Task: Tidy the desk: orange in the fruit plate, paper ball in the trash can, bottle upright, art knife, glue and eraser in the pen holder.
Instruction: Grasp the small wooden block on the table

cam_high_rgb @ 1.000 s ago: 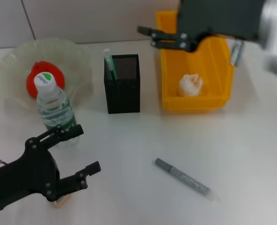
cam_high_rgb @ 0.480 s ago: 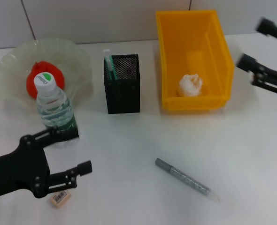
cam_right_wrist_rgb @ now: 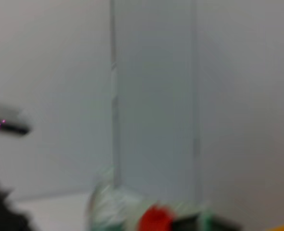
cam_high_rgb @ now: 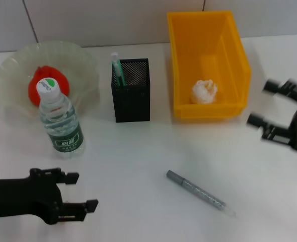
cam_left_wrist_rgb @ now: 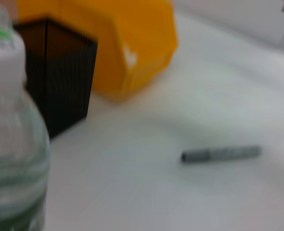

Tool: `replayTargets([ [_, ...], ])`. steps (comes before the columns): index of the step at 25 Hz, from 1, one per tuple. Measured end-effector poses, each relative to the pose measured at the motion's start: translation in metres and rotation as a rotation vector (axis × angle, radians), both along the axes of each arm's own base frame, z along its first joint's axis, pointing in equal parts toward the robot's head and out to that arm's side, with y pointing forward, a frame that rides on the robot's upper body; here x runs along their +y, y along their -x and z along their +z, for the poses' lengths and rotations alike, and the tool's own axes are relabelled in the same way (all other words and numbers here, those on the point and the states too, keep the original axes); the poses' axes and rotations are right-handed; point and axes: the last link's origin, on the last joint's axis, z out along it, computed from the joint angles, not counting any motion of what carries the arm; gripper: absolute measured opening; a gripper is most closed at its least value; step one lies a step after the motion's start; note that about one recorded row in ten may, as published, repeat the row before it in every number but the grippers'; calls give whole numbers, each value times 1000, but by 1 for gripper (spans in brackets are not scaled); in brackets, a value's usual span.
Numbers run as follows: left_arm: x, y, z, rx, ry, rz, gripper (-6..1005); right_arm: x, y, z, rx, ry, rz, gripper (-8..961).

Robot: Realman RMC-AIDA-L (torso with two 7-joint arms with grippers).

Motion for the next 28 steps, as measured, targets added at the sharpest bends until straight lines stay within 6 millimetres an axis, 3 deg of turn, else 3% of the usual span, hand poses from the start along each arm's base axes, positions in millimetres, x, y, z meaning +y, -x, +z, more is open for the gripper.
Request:
replayTargets([
  [2, 0, -5, -2, 44, 13, 28, 808, -4, -2, -14, -60, 123, 19, 816],
  [4, -3, -19, -9, 198, 41, 92, 807, -5, -2, -18, -79, 159, 27, 816],
  [11, -2, -41, -18, 332, 51, 140, 807, -14, -11, -40, -204, 391, 36, 815],
  [14, -2, -42, -19, 341, 53, 149, 807, -16, -15, -40, -209, 395, 27, 815],
  [17, 3, -52, -31, 486, 38, 203, 807, -18, -18, -37, -207, 380, 20, 815],
  [28, 4, -51, -33, 541, 9, 324, 807, -21, -22, -36, -205, 353, 16, 816],
])
